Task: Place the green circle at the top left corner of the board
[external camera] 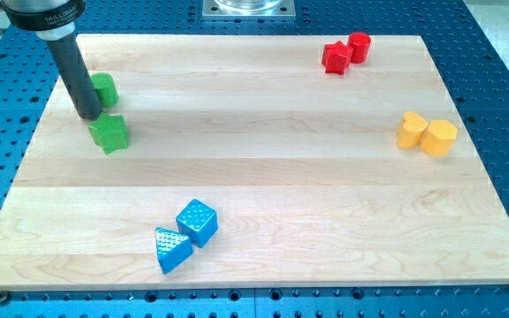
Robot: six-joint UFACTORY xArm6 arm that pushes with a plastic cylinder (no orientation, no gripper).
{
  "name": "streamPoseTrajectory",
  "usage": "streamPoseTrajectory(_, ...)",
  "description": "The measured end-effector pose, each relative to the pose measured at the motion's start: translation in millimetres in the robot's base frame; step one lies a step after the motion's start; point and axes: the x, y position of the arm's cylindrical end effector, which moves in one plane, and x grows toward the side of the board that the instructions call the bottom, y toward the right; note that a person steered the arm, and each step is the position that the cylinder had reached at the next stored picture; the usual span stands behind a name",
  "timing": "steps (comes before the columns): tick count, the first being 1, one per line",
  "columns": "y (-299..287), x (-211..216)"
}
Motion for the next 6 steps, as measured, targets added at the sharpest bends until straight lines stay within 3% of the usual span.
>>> streamPoseTrajectory(2,0.4,-70.3)
streamPoseTrajectory(3,23.2,-49.0)
streamPoseTrajectory(4,54.2,-62.8)
streamPoseTrajectory(5,48.8,-108.3)
streamPoseTrajectory(6,31.1,-118.9)
